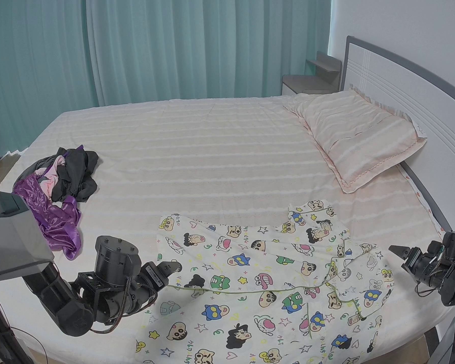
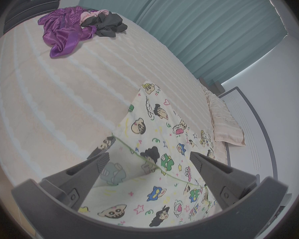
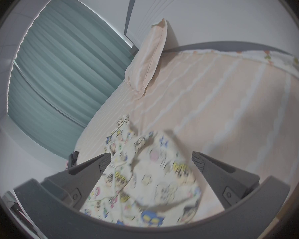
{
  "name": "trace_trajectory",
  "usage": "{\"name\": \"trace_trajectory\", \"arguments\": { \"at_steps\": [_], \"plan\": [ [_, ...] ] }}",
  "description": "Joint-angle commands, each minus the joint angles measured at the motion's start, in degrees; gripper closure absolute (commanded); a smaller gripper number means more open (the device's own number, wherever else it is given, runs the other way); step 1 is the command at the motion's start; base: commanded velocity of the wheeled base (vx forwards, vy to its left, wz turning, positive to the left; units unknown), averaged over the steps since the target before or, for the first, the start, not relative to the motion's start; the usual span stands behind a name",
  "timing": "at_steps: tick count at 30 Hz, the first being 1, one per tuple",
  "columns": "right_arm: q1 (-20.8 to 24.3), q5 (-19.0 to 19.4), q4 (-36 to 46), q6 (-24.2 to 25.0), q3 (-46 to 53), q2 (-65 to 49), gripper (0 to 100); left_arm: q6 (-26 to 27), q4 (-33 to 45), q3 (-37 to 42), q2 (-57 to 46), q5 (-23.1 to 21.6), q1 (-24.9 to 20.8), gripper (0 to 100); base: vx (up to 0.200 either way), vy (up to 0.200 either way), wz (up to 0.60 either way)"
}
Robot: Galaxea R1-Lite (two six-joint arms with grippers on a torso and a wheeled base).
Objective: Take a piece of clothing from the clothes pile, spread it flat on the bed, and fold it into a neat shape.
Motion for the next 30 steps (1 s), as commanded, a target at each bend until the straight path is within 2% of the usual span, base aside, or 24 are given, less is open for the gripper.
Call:
{"name": "trace_trajectory", "arguments": {
  "at_steps": [1, 7, 9, 15, 18, 20, 21, 24, 26, 30],
  "plan": [
    [4.6, 0.3, -1.6, 3.0, 5.0, -2.9, 0, -0.6, 0.2, 0.4, 1.9, -0.2, -1.2, 0, -0.2, 0.0, 0.0],
    [5.0, 0.4, -1.6, 3.1, 5.0, -2.3, 0, 0.1, 0.1, 0.6, 4.8, -2.6, -0.9, 0, -0.033, 0.0, 0.0],
    [4.8, 0.5, -1.6, 3.0, 5.0, -2.0, 0, 2.3, -0.1, 1.1, 5.2, -4.1, -0.3, 0, 0.0, 0.0, 0.0],
    [4.5, 0.5, -1.6, 2.4, 5.0, -1.9, 0, 15.9, -1.5, 3.5, 4.9, -15.1, 7.7, 0, 0.0, 0.0, 0.0],
    [4.6, 0.6, -1.6, 2.3, 5.0, -1.9, 0, 23.3, -1.6, 5.9, 5.4, -18.0, 9.8, 0, 0.0, 0.0, 0.0],
    [4.7, 0.5, -1.6, 2.3, 5.0, -1.9, 0, 27.0, -3.1, 7.8, 6.1, -19.4, 10.9, 0, 0.0, 0.0, 0.0],
    [4.7, 0.5, -1.6, 2.3, 5.0, -1.9, 0, 27.0, -3.1, 7.8, 6.1, -19.4, 10.9, 0, 0.0, 0.0, 0.0],
    [4.9, 0.5, -1.6, 2.4, 5.0, -1.9, 0, 29.1, -10.4, 11.7, 8.4, -25.4, 11.3, 0, 0.0, 0.0, 0.0],
    [4.8, 0.5, -1.6, 2.4, 5.0, -1.9, 0, 29.9, -13.6, 12.8, 10.3, -26.4, 10.9, 0, 0.0, 0.0, 0.0],
    [4.9, 0.5, -1.6, 2.4, 5.0, -1.9, 0, 35.2, -20.7, 14.3, 17.0, -24.4, 10.9, 0, 0.0, 0.0, 0.0]
  ]
}}
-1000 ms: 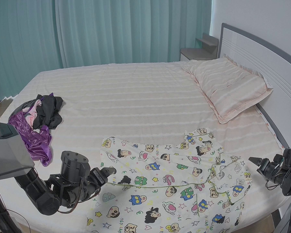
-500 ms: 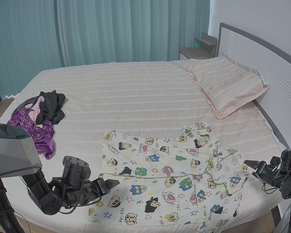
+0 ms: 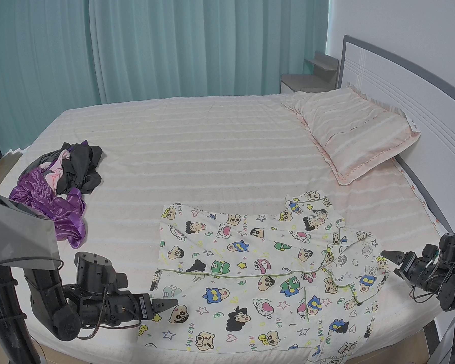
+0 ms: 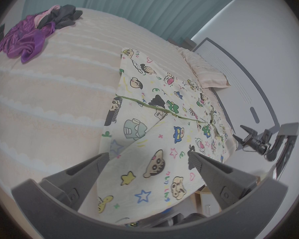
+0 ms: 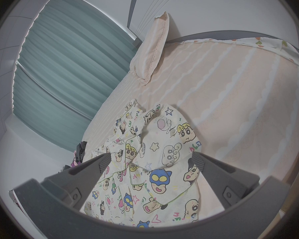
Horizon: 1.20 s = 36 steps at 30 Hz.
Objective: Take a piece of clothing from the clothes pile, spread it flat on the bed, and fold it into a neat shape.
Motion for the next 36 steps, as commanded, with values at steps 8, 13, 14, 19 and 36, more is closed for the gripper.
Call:
{"name": "trace_trajectory", "arguments": {
  "at_steps": [8, 13, 14, 19, 36],
  "plan": [
    [0.1, 0.0, -0.8, 0.0, 1.0, 0.1, 0, 5.4, -9.7, 3.8, 12.1, 2.2, 0.1, 0, 0.0, 0.0, 0.0],
    [0.2, 0.0, -0.8, 0.1, 1.0, 0.1, 0, 4.8, -9.8, 3.7, 12.0, 2.3, -1.1, 0, 0.0, 0.0, 0.0],
    [0.2, 0.1, -0.8, 0.1, 1.0, 0.1, 0, 4.8, -9.8, 3.7, 11.9, 2.3, -1.3, 0, 0.0, 0.0, 0.0],
    [0.2, 0.0, -0.8, 0.1, 1.0, 0.1, 0, 4.8, -9.8, 4.1, 11.6, 3.0, -1.6, 100, 0.0, 0.0, 0.0],
    [0.2, 0.0, -0.8, 0.5, 1.0, 0.0, 0, 5.4, -12.6, 6.3, 9.5, 12.9, -10.0, 100, 0.0, 0.0, 0.0]
  ]
}}
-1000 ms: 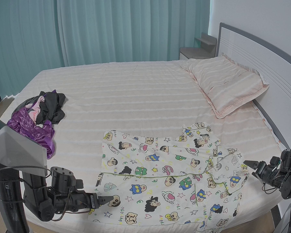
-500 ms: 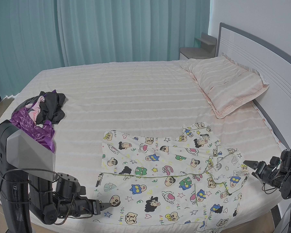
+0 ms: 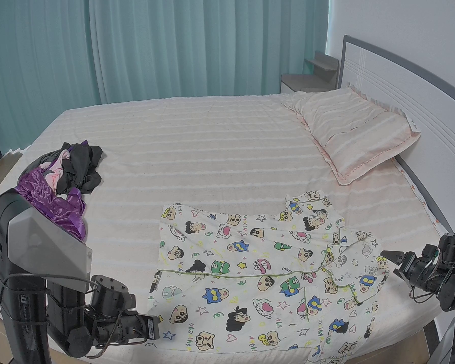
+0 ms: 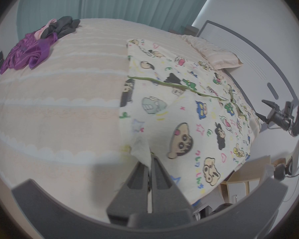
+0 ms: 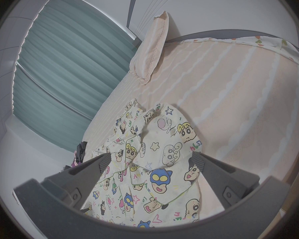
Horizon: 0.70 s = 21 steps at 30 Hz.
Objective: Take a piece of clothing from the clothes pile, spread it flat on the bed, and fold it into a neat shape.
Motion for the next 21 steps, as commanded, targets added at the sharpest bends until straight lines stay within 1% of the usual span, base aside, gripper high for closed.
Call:
{"name": "trace_trajectory", "arguments": {
  "at_steps": [1, 2, 3, 6, 8, 10, 11, 12, 14, 15, 21],
  "plan": [
    [0.0, 0.0, -0.8, 0.1, 1.0, 0.0, 0, 0.0, -1.9, 0.4, -0.7, 0.9, -4.4, 100, 0.0, 0.0, 0.0],
    [0.0, 0.0, -0.8, 0.1, 1.0, 0.0, 0, 0.0, -2.5, 0.4, -0.6, 2.3, -6.9, 100, 0.0, 0.0, 0.0],
    [0.0, 0.0, -0.8, 0.1, 1.0, 0.0, 0, 0.0, -2.5, 0.4, -0.5, 3.0, -7.8, 100, 0.0, 0.0, 0.0],
    [0.0, 0.0, -0.8, 0.0, 1.0, 0.0, 0, 0.2, -2.5, 0.4, -0.3, 6.5, -13.0, 100, 0.0, 0.0, 0.0],
    [0.0, 0.0, -0.8, 0.0, 1.0, 0.0, 0, 0.3, -2.6, 0.3, -0.3, 7.8, -14.5, 100, 0.0, 0.0, 0.0],
    [0.1, 0.0, -0.8, 0.0, 1.0, 0.0, 0, 0.3, -2.6, 0.3, -0.3, 7.9, -14.7, 100, 0.0, 0.0, 0.0],
    [0.1, 0.0, -0.8, 0.0, 1.0, 0.0, 0, 2.4, -2.6, 0.5, -0.2, 9.5, -16.9, 100, 0.0, 0.0, 0.0],
    [0.1, 0.0, -0.8, 0.0, 1.0, 0.0, 0, 2.5, -2.6, 0.5, -0.2, 9.6, -17.0, 100, 0.0, 0.0, 0.0],
    [0.1, 0.0, -0.8, 0.0, 1.0, 0.0, 0, 3.4, -2.6, 0.6, -0.1, 10.3, -19.2, 100, 0.0, 0.0, 0.0],
    [0.1, 0.0, -0.8, -0.1, 1.0, 0.0, 0, 3.4, -2.5, 0.9, 0.0, 10.3, -20.0, 0, 0.0, 0.0, 0.0],
    [0.1, 0.0, -0.8, 0.0, 1.0, 0.1, 0, 3.4, -2.6, 1.6, 0.5, 10.3, -23.2, 0, 0.0, 0.0, 0.0]
  ]
}}
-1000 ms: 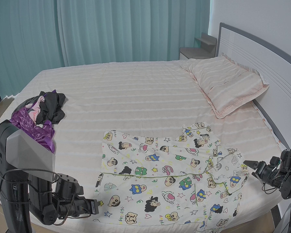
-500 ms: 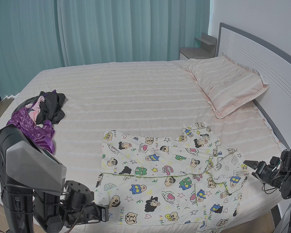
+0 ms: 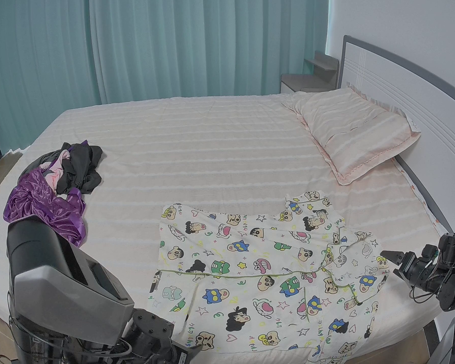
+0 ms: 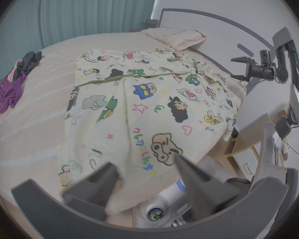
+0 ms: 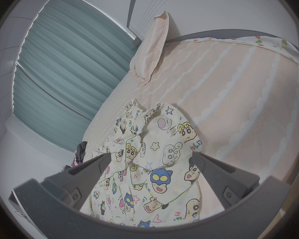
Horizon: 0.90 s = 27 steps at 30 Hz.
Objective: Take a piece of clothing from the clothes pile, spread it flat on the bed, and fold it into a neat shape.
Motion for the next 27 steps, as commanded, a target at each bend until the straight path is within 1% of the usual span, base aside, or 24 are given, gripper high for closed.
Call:
{"name": "trace_trajectory", "arguments": {
  "at_steps": [1, 4, 10, 12, 15, 20, 23, 27],
  "plan": [
    [0.0, 0.0, -0.9, -0.1, 1.0, 0.1, 0, 0.0, -0.1, 0.8, 0.6, 0.1, -2.2, 0, 0.0, 0.0, 0.0],
    [0.0, 0.0, -0.9, 0.0, 1.0, 0.1, 0, 0.0, -0.4, 0.9, 0.4, 0.0, -3.2, 0, 0.0, 0.0, 0.0],
    [0.0, 0.0, -0.9, 0.0, 1.0, 0.1, 0, -1.5, -3.8, 2.0, -0.7, -1.2, -3.1, 0, 0.0, 0.0, 0.0],
    [0.0, 0.0, -0.9, 0.0, 1.0, 0.1, 0, -2.8, -5.2, 2.2, -0.4, -3.9, -3.2, 0, 0.0, 0.0, 0.0],
    [-0.1, 0.0, -0.9, 0.0, 1.0, -0.1, 0, -3.0, -5.2, 2.2, -0.2, -5.0, -3.4, 0, 0.0, 0.0, 0.0],
    [-0.3, 0.0, -0.9, 0.1, 1.0, -0.2, 0, -3.1, -4.8, 2.2, -0.1, -6.2, -4.9, 0, 0.0, 0.0, 0.0],
    [-0.3, 0.0, -0.9, 0.1, 1.0, -0.2, 0, -3.0, -4.8, 2.2, 0.0, -7.3, -6.8, 0, 0.0, 0.0, 0.0],
    [-0.3, 0.0, -0.9, 0.1, 1.0, -0.2, 0, -3.0, -4.8, 2.2, 0.2, -7.6, -8.9, 0, 0.0, 0.0, 0.0]
  ]
}}
